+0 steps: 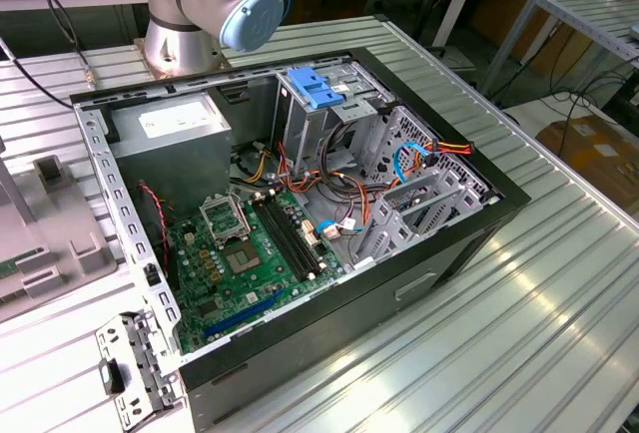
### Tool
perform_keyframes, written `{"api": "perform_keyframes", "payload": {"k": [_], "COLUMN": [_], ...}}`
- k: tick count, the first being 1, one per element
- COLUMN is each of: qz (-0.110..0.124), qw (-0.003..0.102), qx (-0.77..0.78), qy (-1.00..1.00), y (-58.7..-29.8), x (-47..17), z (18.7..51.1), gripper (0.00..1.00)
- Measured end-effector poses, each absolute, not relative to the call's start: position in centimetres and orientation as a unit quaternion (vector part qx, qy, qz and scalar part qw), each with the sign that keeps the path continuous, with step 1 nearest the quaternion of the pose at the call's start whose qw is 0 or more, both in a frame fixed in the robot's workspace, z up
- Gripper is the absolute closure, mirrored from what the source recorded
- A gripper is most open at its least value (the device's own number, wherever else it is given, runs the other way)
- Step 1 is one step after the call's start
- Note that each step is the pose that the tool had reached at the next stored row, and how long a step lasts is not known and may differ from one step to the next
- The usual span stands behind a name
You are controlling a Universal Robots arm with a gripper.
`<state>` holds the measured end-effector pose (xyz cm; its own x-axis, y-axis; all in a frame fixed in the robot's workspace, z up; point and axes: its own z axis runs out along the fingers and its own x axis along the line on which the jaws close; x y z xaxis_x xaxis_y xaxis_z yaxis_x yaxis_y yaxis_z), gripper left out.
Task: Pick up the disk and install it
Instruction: 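Pick up the disk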
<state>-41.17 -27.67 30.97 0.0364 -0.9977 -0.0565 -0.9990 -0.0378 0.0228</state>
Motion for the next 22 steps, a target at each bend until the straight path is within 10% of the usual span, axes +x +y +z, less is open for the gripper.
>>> {"api": "perform_keyframes", "payload": {"k": [22], "qz": [0.028], "qw": [0.011], "qx": [-0.72], "qy": [0.694], "y": [-27.7], "x": [-41.2], "z": [32.5], "gripper": [0.63]}}
